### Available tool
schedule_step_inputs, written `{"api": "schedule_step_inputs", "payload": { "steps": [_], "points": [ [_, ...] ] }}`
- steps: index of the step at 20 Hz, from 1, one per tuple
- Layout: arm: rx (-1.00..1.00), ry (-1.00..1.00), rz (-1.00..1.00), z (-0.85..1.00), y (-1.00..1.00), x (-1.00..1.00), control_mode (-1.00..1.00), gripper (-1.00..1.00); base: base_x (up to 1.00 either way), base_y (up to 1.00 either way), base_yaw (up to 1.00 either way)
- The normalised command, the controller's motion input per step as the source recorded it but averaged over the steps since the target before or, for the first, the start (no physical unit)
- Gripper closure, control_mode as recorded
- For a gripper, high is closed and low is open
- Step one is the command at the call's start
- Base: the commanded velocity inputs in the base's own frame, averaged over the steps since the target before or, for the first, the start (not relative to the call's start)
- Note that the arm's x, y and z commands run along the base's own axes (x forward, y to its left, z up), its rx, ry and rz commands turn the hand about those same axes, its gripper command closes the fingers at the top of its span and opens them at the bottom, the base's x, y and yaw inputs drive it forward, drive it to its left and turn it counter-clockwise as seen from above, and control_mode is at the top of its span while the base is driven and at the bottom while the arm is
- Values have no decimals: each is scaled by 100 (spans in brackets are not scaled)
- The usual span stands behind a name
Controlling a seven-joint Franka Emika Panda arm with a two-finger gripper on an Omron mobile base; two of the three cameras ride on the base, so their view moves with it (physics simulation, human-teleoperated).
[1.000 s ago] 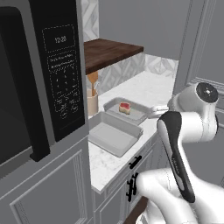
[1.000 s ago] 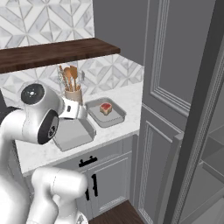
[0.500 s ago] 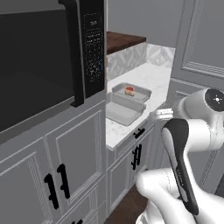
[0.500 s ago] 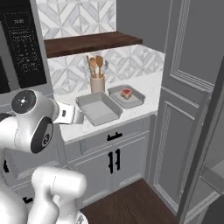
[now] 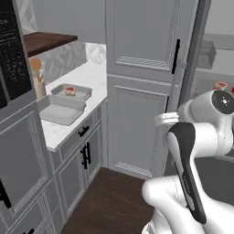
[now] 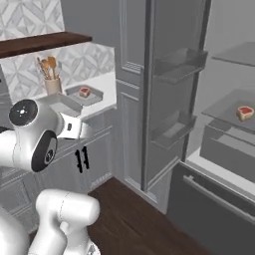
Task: Place one tomato and one steak in each tupperware on the nearby counter, to pack two identical lunches.
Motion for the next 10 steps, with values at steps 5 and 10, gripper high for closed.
{"api": "schedule_step_inputs", "payload": {
  "steps": [5,10],
  "points": [
    [0,0,0,0,0,0,100,-100,-28,-78,-49],
    [0,0,0,0,0,0,100,-100,29,-70,-43]
  ]
}}
